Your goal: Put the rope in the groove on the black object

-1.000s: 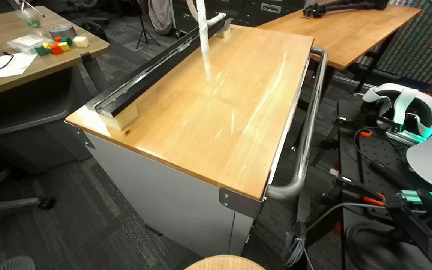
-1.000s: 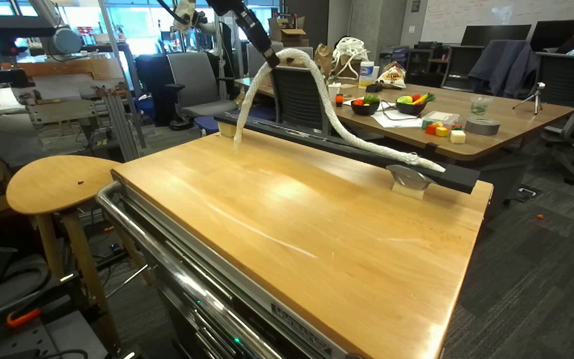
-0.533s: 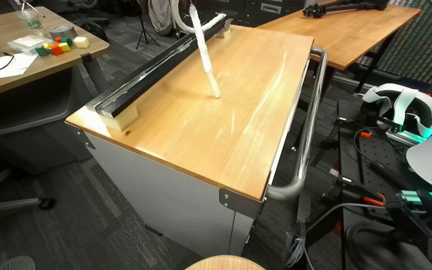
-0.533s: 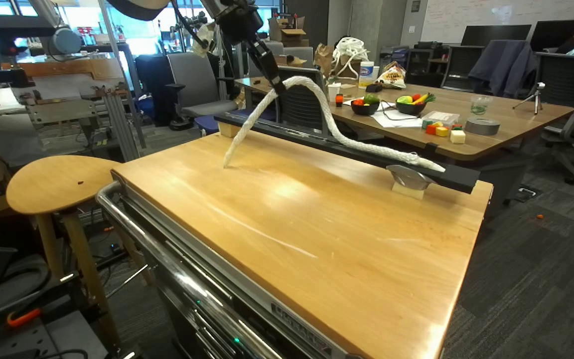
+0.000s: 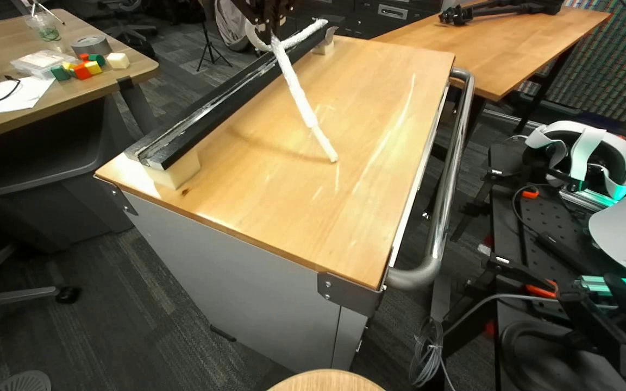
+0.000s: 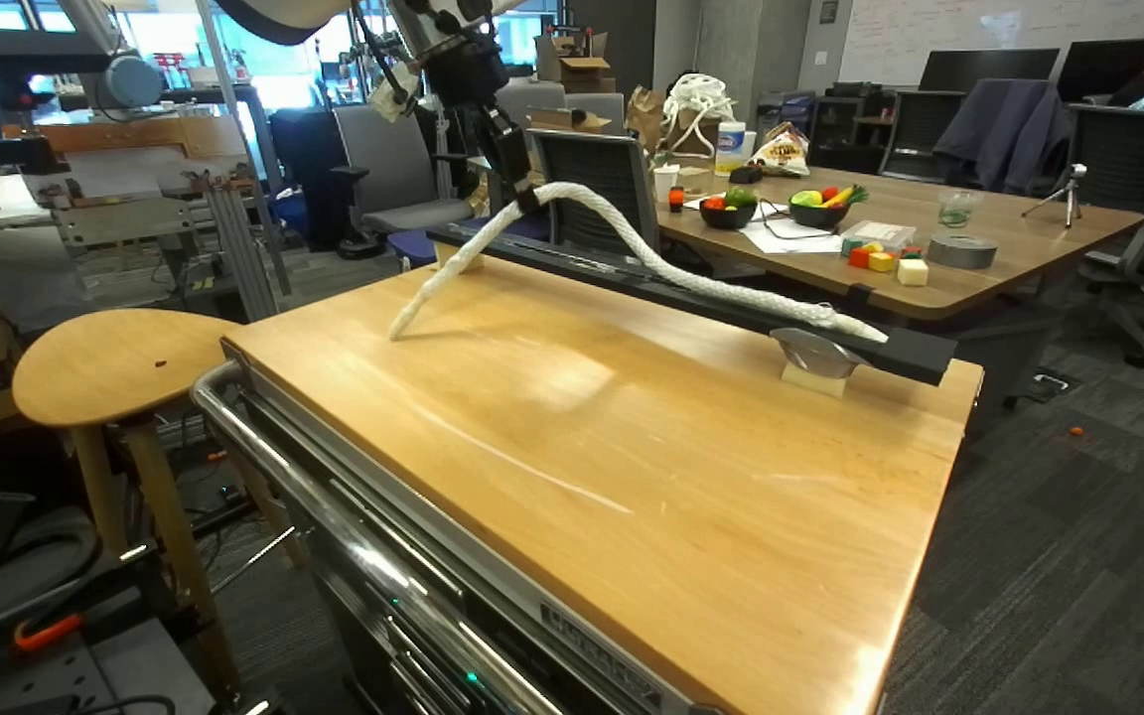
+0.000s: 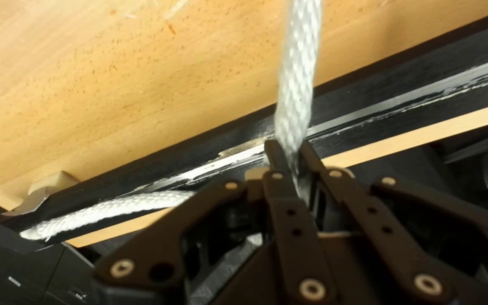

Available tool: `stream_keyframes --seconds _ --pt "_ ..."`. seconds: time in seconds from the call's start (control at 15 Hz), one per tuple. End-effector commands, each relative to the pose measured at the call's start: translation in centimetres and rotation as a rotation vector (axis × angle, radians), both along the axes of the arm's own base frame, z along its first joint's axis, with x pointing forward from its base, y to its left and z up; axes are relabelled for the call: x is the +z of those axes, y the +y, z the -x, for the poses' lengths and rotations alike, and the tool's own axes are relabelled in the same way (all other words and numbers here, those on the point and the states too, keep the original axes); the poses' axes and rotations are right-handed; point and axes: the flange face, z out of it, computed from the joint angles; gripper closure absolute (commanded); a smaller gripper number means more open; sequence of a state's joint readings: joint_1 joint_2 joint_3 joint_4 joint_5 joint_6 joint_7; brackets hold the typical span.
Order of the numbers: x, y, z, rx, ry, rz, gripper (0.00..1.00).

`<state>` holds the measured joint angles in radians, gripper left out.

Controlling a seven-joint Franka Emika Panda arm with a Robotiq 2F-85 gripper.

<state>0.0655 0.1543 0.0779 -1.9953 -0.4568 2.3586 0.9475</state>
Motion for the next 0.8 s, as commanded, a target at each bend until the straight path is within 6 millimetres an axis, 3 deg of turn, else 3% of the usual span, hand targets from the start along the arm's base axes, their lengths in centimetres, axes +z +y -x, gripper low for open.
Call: stream_keyframes --seconds 0.0,0.47,0.73 --pt "0.9 1.0 -0.4 0.027 0.042 -0.024 0.97" --pt "-1.6 1.2 -1.0 -0.045 0.139 -0.090 0.97" --pt "-2.1 1.3 -1.8 -0.108 0.167 -0.214 0.97"
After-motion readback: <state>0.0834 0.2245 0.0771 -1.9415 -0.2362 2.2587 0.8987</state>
